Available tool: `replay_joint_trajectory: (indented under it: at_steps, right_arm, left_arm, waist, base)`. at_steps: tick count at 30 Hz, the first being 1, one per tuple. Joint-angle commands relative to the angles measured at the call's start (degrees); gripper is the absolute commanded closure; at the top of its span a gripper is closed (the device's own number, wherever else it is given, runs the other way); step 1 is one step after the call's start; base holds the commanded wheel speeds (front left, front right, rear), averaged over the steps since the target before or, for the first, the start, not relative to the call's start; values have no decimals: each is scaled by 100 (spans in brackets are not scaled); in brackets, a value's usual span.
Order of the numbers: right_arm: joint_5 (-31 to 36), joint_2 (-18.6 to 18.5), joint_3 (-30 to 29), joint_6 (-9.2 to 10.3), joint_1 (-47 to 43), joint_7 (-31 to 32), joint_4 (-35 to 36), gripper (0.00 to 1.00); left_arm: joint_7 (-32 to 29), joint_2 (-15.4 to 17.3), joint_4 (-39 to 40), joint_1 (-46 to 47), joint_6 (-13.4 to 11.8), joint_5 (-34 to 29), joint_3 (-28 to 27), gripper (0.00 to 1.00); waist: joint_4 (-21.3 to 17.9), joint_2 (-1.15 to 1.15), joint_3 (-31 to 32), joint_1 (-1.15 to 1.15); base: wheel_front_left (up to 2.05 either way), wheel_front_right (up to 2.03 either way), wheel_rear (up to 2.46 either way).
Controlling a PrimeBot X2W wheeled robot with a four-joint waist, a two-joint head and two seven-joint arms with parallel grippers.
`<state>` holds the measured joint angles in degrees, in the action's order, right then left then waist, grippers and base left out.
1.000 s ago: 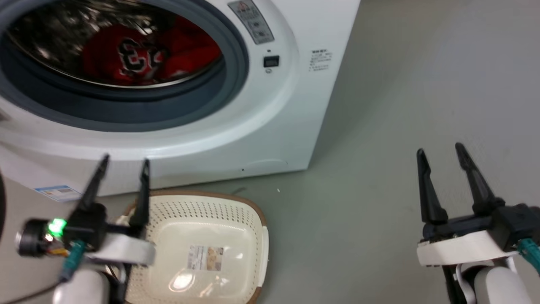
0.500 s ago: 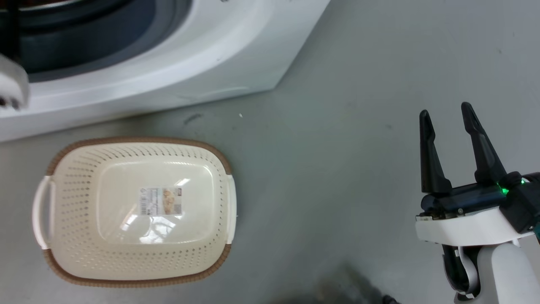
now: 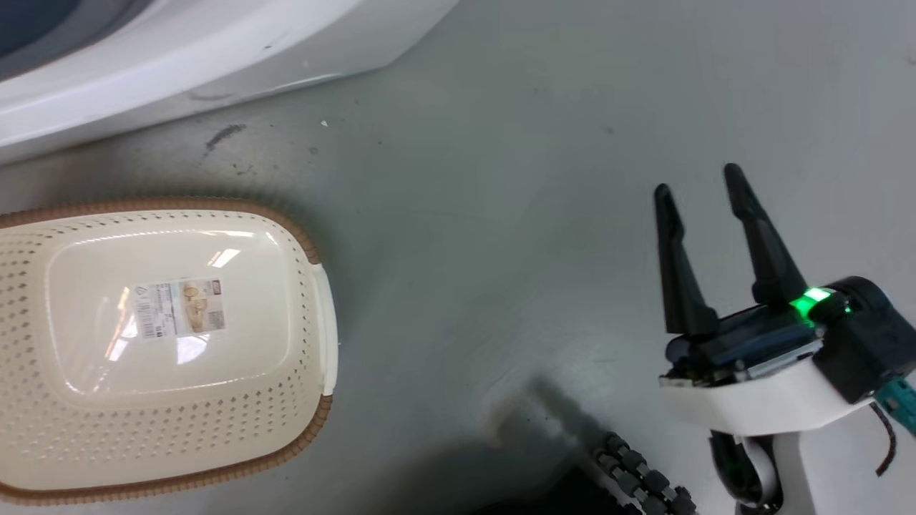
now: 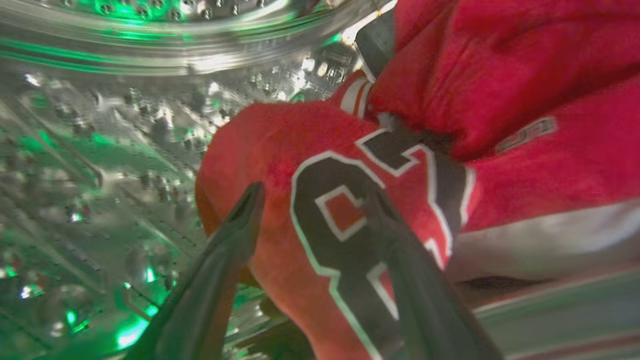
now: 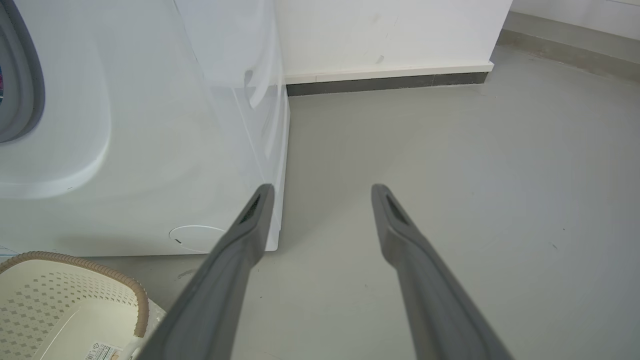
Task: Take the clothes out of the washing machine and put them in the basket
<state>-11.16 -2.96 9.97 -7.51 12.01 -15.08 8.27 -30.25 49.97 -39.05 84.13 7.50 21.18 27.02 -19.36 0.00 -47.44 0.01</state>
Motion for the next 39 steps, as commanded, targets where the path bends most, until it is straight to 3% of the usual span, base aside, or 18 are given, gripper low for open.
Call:
replay_joint_trajectory:
  at_steps: [1,4,11,12,13,18,23,31,39]
  right_arm:
    - [-9,13,102,4,108,-13,66,0]
    - [-55,12,296,5,107,-14,160,0]
    - [-233,12,361,5,17,-14,135,0]
    - [-238,12,368,4,22,-14,131,0]
    - [-239,12,375,4,33,-13,122,0]
    - [-256,12,350,5,85,-14,100,0]
    - [-241,12,268,4,126,-13,57,0]
    - [-66,10,39,5,136,-13,-63,0]
    - [185,8,-229,5,4,-13,-277,0]
  left_arm:
    - [-191,76,-130,157,-11,17,85,0]
    - [-571,167,-385,423,-10,168,210,0]
    - [-845,190,-749,669,-13,289,455,0]
    - [-835,194,-780,686,-13,306,495,68]
    - [-806,207,-813,698,-13,321,522,100]
    - [-622,207,-925,707,-13,380,613,100]
    - [-59,106,-1015,729,-12,371,675,100]
    - [1215,-344,-1285,504,-16,411,737,100]
    - [2732,-1003,-1655,-433,-13,785,683,100]
  waist:
    - [-112,0,-149,-1]
    - [-201,0,-234,-1]
    - [-248,0,-359,-1]
    - [-247,0,-371,-1]
    - [-248,0,-377,-1]
    - [-235,0,-368,-1]
    - [-160,0,-237,-1]
    - [98,0,263,-1]
    - [469,0,1159,-1]
  base:
    - [0,0,0]
    - [0,0,0]
    - [0,0,0]
    - [0,0,0]
    - [0,0,0]
    - [0,0,0]
    - [0,0,0]
    - [0,0,0]
    - [0,0,0]
